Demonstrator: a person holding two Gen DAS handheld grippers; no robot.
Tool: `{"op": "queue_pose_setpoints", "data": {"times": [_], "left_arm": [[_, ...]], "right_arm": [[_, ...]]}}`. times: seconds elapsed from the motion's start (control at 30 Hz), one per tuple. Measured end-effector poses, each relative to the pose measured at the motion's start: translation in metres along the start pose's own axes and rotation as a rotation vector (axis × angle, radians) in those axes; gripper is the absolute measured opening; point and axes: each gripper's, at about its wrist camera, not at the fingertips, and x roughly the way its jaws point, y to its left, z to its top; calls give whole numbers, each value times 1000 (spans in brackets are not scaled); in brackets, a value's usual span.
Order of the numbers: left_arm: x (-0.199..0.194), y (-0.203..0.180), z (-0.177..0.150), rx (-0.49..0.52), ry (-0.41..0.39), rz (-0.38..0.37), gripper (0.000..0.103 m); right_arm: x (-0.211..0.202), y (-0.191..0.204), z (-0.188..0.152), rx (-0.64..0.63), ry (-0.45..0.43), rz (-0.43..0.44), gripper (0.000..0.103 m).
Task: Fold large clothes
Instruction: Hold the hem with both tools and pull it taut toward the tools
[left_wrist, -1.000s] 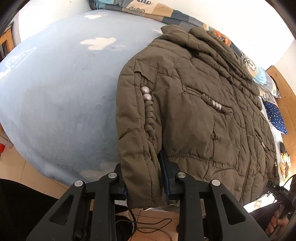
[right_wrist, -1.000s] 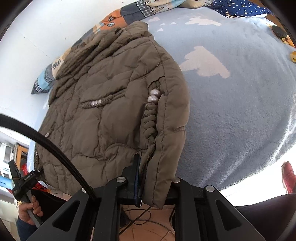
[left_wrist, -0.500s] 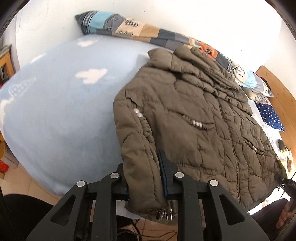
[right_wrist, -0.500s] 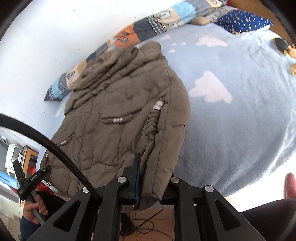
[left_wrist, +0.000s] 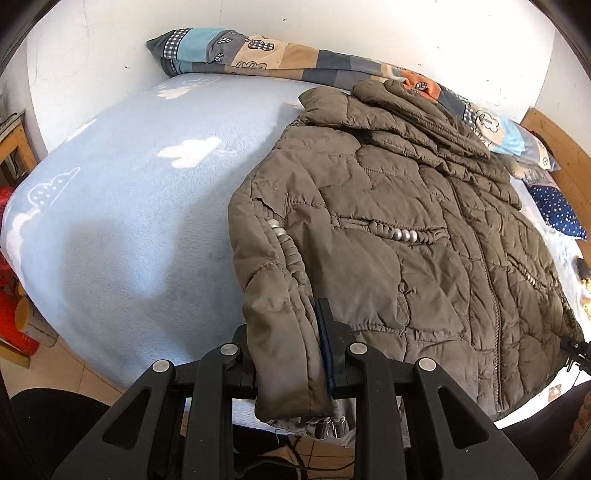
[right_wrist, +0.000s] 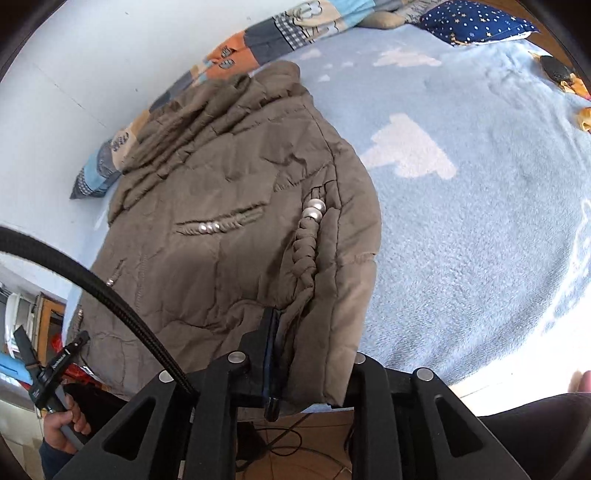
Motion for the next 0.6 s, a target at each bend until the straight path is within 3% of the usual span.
{"op": "queue_pose_setpoints", "data": {"times": [0.1, 0.3, 0.6], "left_arm": [[0, 0, 0, 10, -6, 6, 23], [-6, -4, 0, 29, -30, 7, 23], [-17, -5, 2, 39, -68, 10, 23]], "right_arm": [[9, -2, 1, 10, 17, -12, 24], [-4, 3, -3, -24, -36, -22, 17], [-21, 9, -3, -60, -108, 18, 15]]}}
